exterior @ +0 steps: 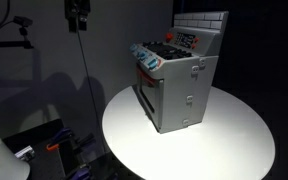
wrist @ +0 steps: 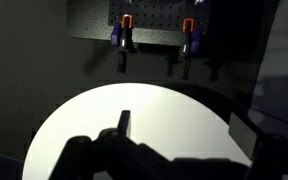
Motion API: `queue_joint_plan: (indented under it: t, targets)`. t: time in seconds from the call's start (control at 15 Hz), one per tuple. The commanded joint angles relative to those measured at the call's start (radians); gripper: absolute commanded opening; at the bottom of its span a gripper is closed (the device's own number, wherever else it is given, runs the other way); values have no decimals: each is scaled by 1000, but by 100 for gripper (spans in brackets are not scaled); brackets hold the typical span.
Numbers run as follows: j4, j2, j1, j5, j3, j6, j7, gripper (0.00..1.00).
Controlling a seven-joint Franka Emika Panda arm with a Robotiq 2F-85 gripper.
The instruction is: Push the top right orange button on the cooker
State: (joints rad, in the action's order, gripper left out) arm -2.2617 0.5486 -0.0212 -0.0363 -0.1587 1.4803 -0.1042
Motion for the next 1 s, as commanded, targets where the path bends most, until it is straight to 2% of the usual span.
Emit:
queue_joint_plan:
  t: [0.0, 0.53, 0.93]
  targets:
    - [24, -20, -16, -12, 18, 4, -11, 100]
    - [90, -82, 3, -83, 27, 85, -36, 100]
    - [165, -148, 28, -126, 41, 153, -112, 100]
